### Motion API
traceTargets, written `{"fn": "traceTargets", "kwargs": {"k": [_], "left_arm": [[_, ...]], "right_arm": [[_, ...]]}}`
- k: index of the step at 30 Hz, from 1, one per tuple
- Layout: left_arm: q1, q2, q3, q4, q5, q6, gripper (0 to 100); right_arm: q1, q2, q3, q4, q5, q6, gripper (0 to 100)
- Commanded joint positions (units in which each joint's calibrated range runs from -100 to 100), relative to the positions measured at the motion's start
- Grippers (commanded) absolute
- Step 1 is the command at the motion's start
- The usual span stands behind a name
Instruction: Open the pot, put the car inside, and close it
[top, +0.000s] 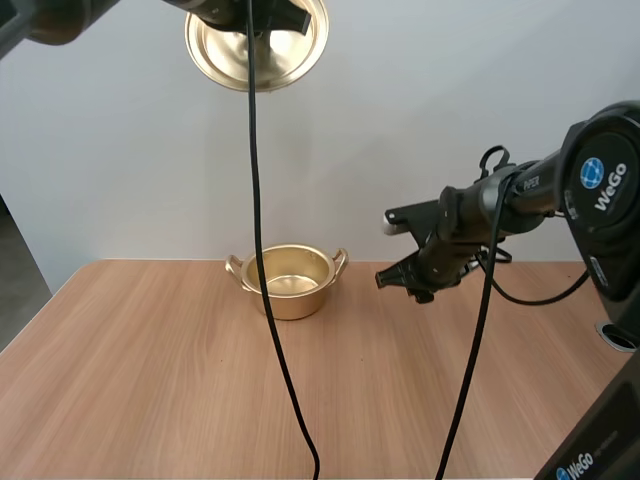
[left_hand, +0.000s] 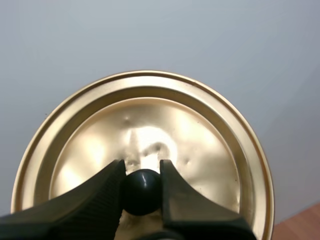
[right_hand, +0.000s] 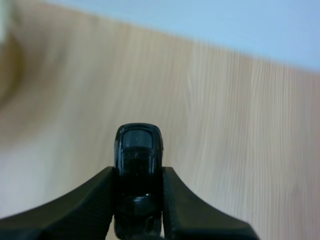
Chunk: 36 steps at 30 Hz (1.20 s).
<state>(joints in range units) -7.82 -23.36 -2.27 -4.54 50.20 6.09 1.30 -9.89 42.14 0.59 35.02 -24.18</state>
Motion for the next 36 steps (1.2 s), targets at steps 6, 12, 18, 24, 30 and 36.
{"fn": "traceTargets", "kwargs": {"k": [6, 12, 18, 24, 30, 36], "left_arm": [[0.0, -4.3, -3.0, -4.7, -3.0, -0.1, 0], [0.0, -5.8, -4.1, -4.7, 0.5, 0.3, 0], [1.89, -5.8, -4.1, -5.2, -0.5, 0.3, 0], [4.47, -5.8, -4.1, -10.3, -2.4, 2.3, 0], [4.47, -5.4, -4.1, -13.1, -0.7, 4.1, 0], [4.47, -5.3, -4.1, -13.0, 0.2, 4.9, 0]], "right_arm": [[5.9, 1.3, -14.8, 1.7, -1.3, -4.5, 0], [9.8, 9.9, -20.6, 2.0, -2.5, -6.4, 0], [12.5, 19.9, -23.9, 2.6, -3.1, -7.5, 0], [13.1, 25.3, -23.9, 2.7, -4.6, -7.5, 0], [13.1, 25.8, -24.0, 3.0, -5.2, -7.5, 52], [13.1, 25.1, -24.0, 4.4, -4.2, -7.1, 60]]}}
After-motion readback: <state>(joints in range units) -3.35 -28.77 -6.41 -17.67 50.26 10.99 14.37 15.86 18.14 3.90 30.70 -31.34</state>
